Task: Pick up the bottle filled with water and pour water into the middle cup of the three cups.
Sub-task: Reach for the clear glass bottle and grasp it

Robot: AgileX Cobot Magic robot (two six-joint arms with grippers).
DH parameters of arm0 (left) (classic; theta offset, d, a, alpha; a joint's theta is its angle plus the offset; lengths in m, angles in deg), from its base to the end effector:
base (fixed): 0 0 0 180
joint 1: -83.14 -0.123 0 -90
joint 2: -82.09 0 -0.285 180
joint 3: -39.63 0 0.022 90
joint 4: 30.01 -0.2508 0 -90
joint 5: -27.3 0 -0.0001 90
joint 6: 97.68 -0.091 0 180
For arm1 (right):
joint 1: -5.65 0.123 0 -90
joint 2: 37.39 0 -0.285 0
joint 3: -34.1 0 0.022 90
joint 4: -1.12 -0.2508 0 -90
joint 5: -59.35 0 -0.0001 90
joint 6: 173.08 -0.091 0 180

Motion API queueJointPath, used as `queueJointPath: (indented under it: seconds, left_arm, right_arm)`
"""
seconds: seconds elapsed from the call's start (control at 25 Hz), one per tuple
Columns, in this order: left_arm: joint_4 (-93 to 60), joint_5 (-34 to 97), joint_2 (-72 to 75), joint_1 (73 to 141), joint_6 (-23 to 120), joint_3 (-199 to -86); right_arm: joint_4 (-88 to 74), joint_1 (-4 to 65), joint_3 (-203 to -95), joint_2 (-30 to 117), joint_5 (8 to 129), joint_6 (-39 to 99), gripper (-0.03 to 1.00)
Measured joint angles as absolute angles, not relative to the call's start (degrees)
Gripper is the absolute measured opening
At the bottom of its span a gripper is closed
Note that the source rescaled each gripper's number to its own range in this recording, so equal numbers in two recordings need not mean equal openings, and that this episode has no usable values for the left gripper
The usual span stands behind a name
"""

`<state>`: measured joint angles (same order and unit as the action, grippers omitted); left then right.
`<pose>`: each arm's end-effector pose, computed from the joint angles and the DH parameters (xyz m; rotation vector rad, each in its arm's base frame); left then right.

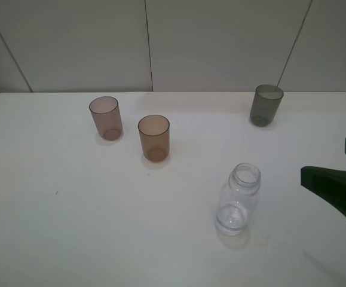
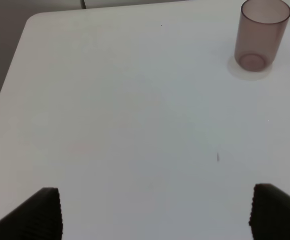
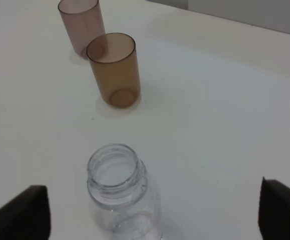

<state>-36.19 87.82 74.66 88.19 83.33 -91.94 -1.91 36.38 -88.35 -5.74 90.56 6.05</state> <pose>-0.0054 0.0090 0.2787 0.0662 2.0260 0.0620 0.0729 0.0462 0.2520 -0.5170 2.0607 0.3857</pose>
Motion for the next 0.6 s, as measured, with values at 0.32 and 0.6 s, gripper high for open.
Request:
queueJointPath:
  seconds: [0.32,0.6]
  left_arm:
    - [-36.2,87.8,74.7,88.2,83.3,-91.9]
    - [-36.2,87.8,74.7,88.2,83.3,-91.9]
  right_arm:
    - [-6.8,36.4,-82.4,-3.2,80.0,6.1,0.88]
    - [-7.9,36.4,-76.3,0.6,68.7,6.1,0.88]
